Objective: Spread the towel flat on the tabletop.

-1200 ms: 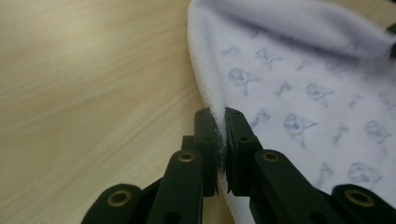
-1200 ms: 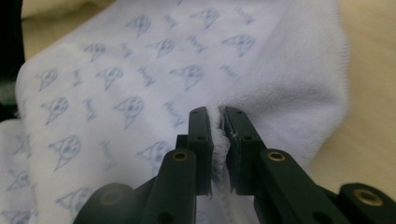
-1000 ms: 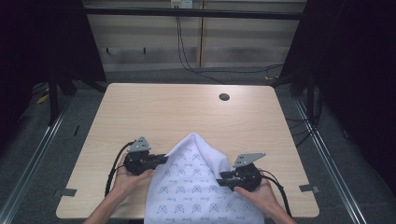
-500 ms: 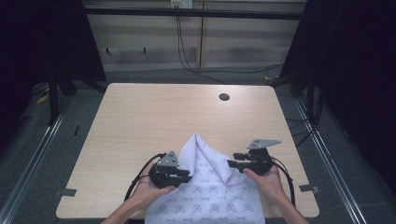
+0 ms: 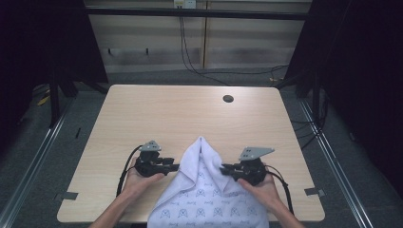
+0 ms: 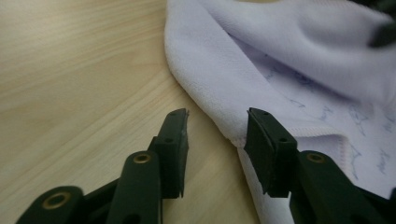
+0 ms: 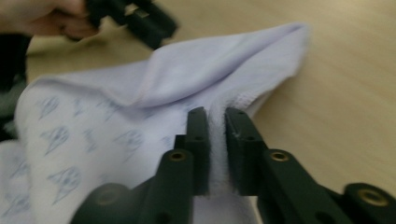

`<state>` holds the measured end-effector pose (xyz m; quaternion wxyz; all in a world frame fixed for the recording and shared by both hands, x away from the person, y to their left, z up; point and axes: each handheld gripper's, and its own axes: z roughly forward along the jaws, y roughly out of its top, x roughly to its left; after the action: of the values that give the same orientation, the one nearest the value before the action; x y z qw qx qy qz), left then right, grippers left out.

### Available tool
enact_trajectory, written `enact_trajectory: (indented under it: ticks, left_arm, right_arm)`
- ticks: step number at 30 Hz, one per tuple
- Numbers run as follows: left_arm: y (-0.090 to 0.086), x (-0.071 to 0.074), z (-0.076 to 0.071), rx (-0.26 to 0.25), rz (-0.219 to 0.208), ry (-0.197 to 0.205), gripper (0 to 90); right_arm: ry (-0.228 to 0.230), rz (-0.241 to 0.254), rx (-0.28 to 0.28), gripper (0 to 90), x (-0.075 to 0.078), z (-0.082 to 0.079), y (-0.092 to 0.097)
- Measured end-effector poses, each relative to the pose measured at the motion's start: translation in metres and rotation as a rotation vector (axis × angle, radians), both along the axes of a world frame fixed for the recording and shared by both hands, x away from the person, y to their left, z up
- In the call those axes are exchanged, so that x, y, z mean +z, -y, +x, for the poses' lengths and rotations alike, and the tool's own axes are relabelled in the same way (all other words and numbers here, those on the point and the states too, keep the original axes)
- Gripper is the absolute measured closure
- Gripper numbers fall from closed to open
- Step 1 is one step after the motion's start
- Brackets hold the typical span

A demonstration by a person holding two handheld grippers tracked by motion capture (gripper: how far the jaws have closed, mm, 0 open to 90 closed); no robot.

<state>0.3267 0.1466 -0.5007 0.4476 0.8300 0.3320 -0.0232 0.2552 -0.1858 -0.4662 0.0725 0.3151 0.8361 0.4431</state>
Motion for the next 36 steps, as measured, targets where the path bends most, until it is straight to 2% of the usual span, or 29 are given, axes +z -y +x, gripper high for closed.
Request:
enact_trajectory:
  ticks: [1, 2, 3, 4, 5, 7, 8, 9, 10, 11, 12, 14, 15, 16, 17, 18, 19, 21, 23, 24, 25, 27, 30, 31, 33, 34, 35, 36]
  left_arm:
    - [0.000, 0.000, 0.000, 0.000, 0.000, 0.000, 56.2]
    - [0.003, -0.001, 0.001, -0.005, 0.010, -0.008, 56.7]
    - [0.007, -0.002, 0.002, -0.017, 0.017, -0.010, 56.7]
    - [0.010, -0.002, 0.002, -0.038, 0.011, -0.012, 57.2]
    - [0.012, -0.002, 0.002, -0.045, -0.001, -0.016, 57.2]
    - [0.016, -0.001, 0.003, -0.045, -0.006, -0.018, 57.4]
    - [0.018, -0.001, 0.004, -0.049, -0.021, -0.021, 57.4]
    - [0.020, 0.000, 0.004, -0.053, -0.049, -0.032, 56.6]
    - [0.020, 0.000, 0.004, -0.050, -0.060, -0.036, 55.8]
    - [0.020, 0.001, 0.005, -0.054, -0.080, -0.039, 54.5]
    - [0.022, 0.002, 0.006, -0.056, -0.104, -0.043, 54.5]
    - [0.023, 0.002, 0.006, -0.050, -0.099, -0.044, 60.3]
    - [0.025, 0.002, 0.006, -0.048, -0.081, -0.044, 60.3]
    - [0.028, 0.000, 0.006, -0.053, -0.055, -0.042, 71.1]
    - [0.030, -0.001, 0.006, -0.061, -0.047, -0.039, 76.9]
    - [0.031, -0.001, 0.005, -0.061, -0.030, -0.012, 81.6]
    - [0.031, -0.001, 0.005, -0.061, -0.030, -0.012, 84.6]
    - [0.028, 0.003, 0.004, -0.052, -0.040, 0.007, 86.7]
    - [0.023, 0.005, 0.006, -0.032, -0.062, 0.014, 87.0]
    - [0.021, 0.006, 0.007, -0.019, -0.070, 0.015, 86.3]
    - [0.018, 0.007, 0.008, -0.018, -0.072, 0.017, 86.3]
    - [0.016, 0.010, 0.008, -0.009, -0.064, 0.034, 86.3]
    - [0.011, 0.016, 0.008, 0.000, -0.052, 0.066, 86.3]
    - [0.009, 0.018, 0.009, 0.003, -0.053, 0.071, 86.4]
    - [0.000, 0.026, 0.013, 0.021, -0.080, 0.095, 86.8]
    - [0.000, 0.026, 0.013, 0.021, -0.080, 0.095, 87.1]
    - [-0.005, 0.028, 0.013, 0.036, -0.080, 0.102, 87.2]
    - [-0.007, 0.030, 0.014, 0.039, -0.065, 0.113, 87.2]
  right_arm:
    - [0.000, 0.000, 0.000, 74.7, 0.000, 0.000, 0.000]
    - [-0.004, -0.054, 0.028, 68.5, -0.006, -0.010, -0.013]
    - [-0.004, -0.054, 0.028, 68.5, -0.006, -0.010, -0.013]
    - [-0.013, -0.078, 0.053, 62.4, -0.012, -0.018, -0.021]
    - [-0.015, -0.083, 0.058, 62.8, -0.012, -0.020, -0.022]
    - [-0.022, -0.076, 0.075, 62.9, -0.012, -0.022, -0.023]
    - [-0.030, -0.072, 0.084, 62.2, -0.012, -0.024, -0.023]
    - [-0.010, -0.078, 0.084, 61.4, -0.010, -0.026, -0.023]
    - [0.025, -0.070, 0.081, 61.8, -0.004, -0.030, -0.019]
    - [0.017, 0.006, 0.073, 63.0, 0.007, -0.030, -0.010]
    - [0.018, 0.007, 0.057, 64.8, 0.010, -0.029, -0.006]
    - [0.005, 0.032, 0.029, 68.3, 0.012, -0.025, 0.005]
    - [0.005, 0.032, 0.029, 68.3, 0.012, -0.025, 0.005]
    - [-0.022, 0.040, -0.048, 68.0, 0.008, -0.018, 0.016]
    - [-0.035, 0.045, -0.063, 66.9, 0.005, -0.015, 0.020]
    - [-0.059, 0.054, -0.081, 64.8, 0.001, -0.011, 0.023]
    - [-0.059, 0.054, -0.081, 64.8, 0.001, -0.011, 0.023]
    - [-0.102, 0.082, -0.079, 62.6, -0.005, -0.003, 0.024]
    - [-0.105, 0.086, -0.065, 61.2, -0.006, -0.002, 0.022]
    - [-0.106, 0.062, -0.059, 57.5, -0.007, 0.001, 0.013]
    - [-0.106, 0.062, -0.059, 57.5, -0.007, 0.001, 0.013]
    - [-0.142, 0.074, -0.044, 53.4, -0.013, 0.011, 0.002]
    - [-0.158, 0.063, -0.038, 52.5, -0.017, 0.016, -0.005]
    - [-0.166, 0.023, -0.037, 60.0, -0.018, 0.018, -0.012]
    - [-0.117, -0.012, -0.044, 78.7, -0.019, 0.018, -0.016]
    - [-0.117, -0.012, -0.044, 78.7, -0.019, 0.018, -0.016]
    - [-0.077, 0.006, -0.057, 90.0, -0.015, 0.016, -0.014]
    - [-0.077, 0.006, -0.057, 90.0, -0.015, 0.016, -0.014]
